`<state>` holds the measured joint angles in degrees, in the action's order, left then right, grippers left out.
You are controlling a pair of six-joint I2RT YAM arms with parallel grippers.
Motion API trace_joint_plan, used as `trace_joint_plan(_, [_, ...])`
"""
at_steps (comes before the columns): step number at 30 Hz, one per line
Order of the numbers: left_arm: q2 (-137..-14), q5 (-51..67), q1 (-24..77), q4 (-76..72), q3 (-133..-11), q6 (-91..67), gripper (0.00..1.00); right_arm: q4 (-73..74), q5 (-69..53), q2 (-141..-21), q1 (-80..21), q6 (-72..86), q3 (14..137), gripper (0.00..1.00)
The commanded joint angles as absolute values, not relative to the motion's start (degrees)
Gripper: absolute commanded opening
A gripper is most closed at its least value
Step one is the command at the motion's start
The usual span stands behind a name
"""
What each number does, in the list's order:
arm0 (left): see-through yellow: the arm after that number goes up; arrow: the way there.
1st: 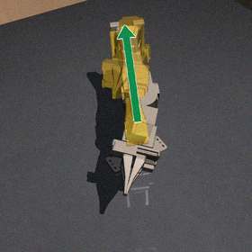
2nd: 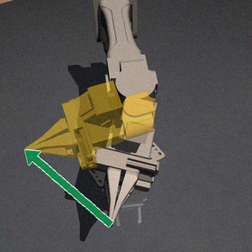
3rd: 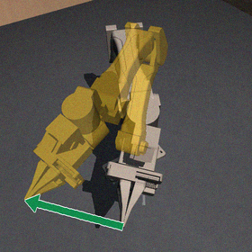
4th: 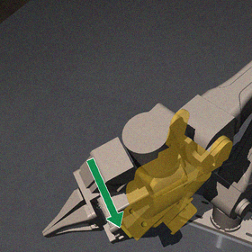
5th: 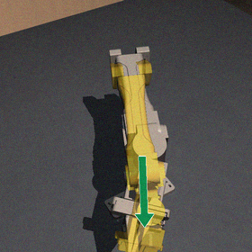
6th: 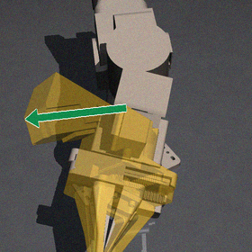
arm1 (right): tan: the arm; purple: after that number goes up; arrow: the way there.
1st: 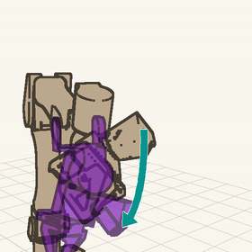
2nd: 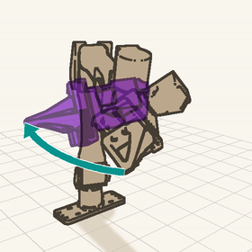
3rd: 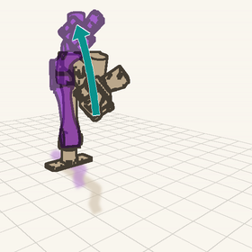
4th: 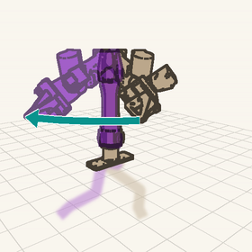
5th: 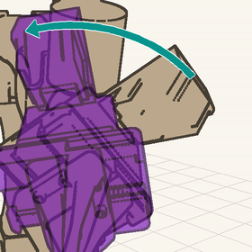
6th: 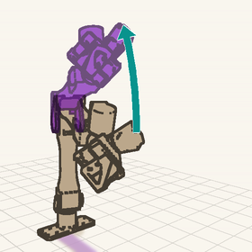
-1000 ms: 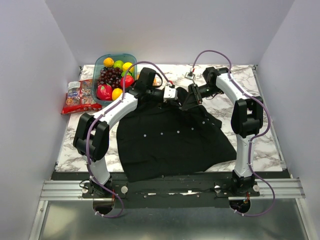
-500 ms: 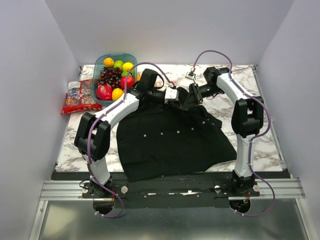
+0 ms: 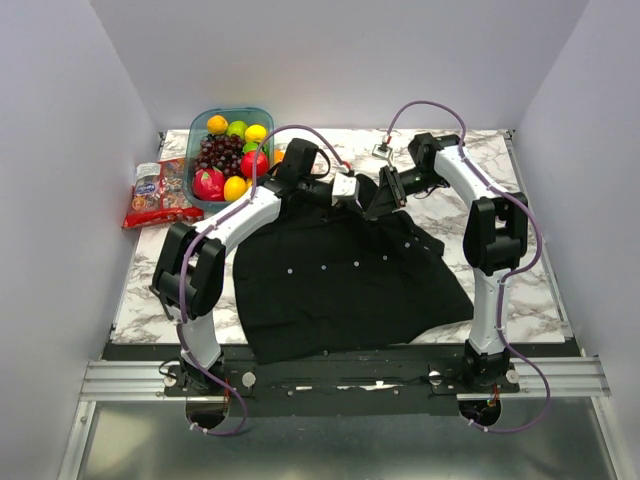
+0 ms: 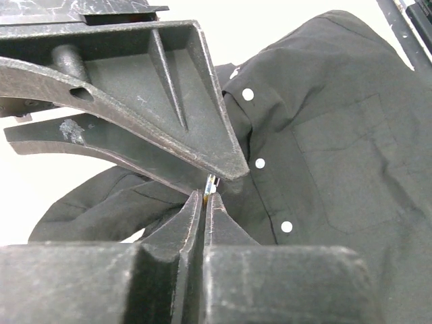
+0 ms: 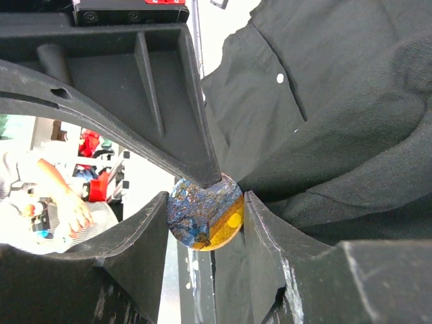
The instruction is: Remove the brooch from the garment
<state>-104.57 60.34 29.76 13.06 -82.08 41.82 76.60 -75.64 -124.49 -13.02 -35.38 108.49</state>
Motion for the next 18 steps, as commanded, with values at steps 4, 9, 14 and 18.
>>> trace_joint_plan(4, [-105.7,61.9,30.1,15.4,-84.6,41.3,0.00,76.9,-70.3,-124.0,-12.8,-34.6,115.4,0.49])
trace_joint_plan(9, [-105.3,55.6,30.5,23.5,-87.9,46.1,0.00,75.9,-62.0,-119.2,-11.7,-44.5,118.2,0.49])
trace_joint_plan(14, [-106.9,47.3,32.6,37.1,-95.4,62.8,0.00,53.7,-52.0,-105.3,-11.7,-39.6,98.6,0.50])
trace_joint_plan(18, [-107.8,40.4,34.5,45.2,-99.0,71.8,0.00,40.4,-46.9,-98.4,-11.7,-34.5,88.5,0.51])
